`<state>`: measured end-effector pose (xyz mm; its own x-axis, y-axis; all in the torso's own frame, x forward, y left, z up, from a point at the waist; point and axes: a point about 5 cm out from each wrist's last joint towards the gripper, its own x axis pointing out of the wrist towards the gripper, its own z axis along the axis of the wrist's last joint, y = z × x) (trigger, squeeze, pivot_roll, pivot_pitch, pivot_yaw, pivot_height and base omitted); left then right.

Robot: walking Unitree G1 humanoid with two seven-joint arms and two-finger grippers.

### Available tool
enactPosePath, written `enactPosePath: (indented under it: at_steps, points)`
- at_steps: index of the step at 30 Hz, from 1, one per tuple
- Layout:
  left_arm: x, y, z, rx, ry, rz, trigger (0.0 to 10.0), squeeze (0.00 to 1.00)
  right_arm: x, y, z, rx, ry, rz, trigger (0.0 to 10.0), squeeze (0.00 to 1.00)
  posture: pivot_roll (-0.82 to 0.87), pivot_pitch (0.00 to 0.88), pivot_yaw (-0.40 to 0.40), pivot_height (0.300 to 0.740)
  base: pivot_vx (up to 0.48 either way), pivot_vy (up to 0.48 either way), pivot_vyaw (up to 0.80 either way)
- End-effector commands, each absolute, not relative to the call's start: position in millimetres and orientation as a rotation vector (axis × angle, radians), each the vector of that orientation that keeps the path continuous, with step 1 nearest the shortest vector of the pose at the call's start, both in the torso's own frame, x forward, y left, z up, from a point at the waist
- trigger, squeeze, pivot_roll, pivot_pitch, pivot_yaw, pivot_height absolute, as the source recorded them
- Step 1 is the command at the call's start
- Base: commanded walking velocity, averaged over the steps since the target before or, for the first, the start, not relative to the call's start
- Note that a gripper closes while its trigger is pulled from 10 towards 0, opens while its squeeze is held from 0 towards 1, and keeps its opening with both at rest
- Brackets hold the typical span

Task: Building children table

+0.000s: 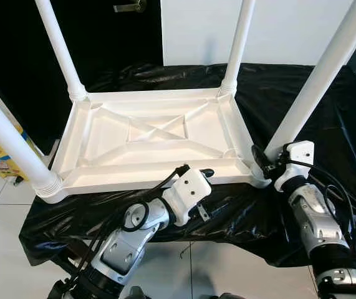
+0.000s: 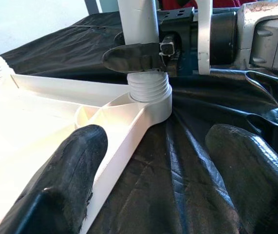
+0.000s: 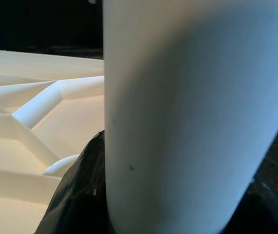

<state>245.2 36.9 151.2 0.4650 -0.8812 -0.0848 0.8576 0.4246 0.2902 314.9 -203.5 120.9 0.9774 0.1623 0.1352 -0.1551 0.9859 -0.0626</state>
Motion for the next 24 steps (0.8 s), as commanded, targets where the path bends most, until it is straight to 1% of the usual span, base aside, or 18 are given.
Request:
enactPosePath:
  at_steps: [1, 8, 10, 11, 13, 16, 24]
  points:
    - [243, 35, 151, 0.312, -0.079, -1.12, 10.0, 0.0, 308, -212, 102, -0.035, -0.046, 0.05, 10.0, 0.0, -0.02, 0.05, -0.015, 0.74, 0.0, 0.0, 0.0]
    - [244, 35, 151, 0.313, -0.081, -1.122, 10.0, 0.0, 303, -200, 99, -0.017, -0.04, -0.036, 10.0, 0.0, -0.02, 0.041, -0.016, 0.74, 0.0, 0.0, 0.0]
    - [245, 35, 151, 0.317, -0.083, -1.122, 10.0, 0.0, 297, -189, 95, 0.008, -0.024, -0.149, 10.0, 0.0, -0.02, 0.032, -0.014, 0.74, 0.0, 0.0, 0.0]
    - [245, 35, 151, 0.317, -0.083, -1.122, 10.0, 0.0, 297, -189, 95, 0.008, -0.024, -0.149, 10.0, 0.0, -0.02, 0.032, -0.014, 0.74, 0.0, 0.0, 0.0]
    - [246, 35, 151, 0.321, -0.086, -1.121, 10.0, 0.0, 292, -181, 92, 0.025, -0.005, -0.248, 10.0, 0.0, -0.02, 0.025, -0.014, 0.74, 0.0, 0.0, 0.0]
    - [247, 35, 152, 0.321, -0.088, -1.121, 10.0, 0.0, 290, -174, 91, 0.057, -0.004, -0.299, 10.0, 0.0, -0.02, 0.023, -0.014, 0.74, 0.0, 0.0, 0.0]
    - [249, 36, 153, 0.327, -0.092, -1.121, 10.0, 0.0, 288, -168, 93, 0.084, 0.002, -0.33, 10.0, 0.0, -0.02, 0.002, -0.006, 0.74, 0.0, 0.0, 0.0]
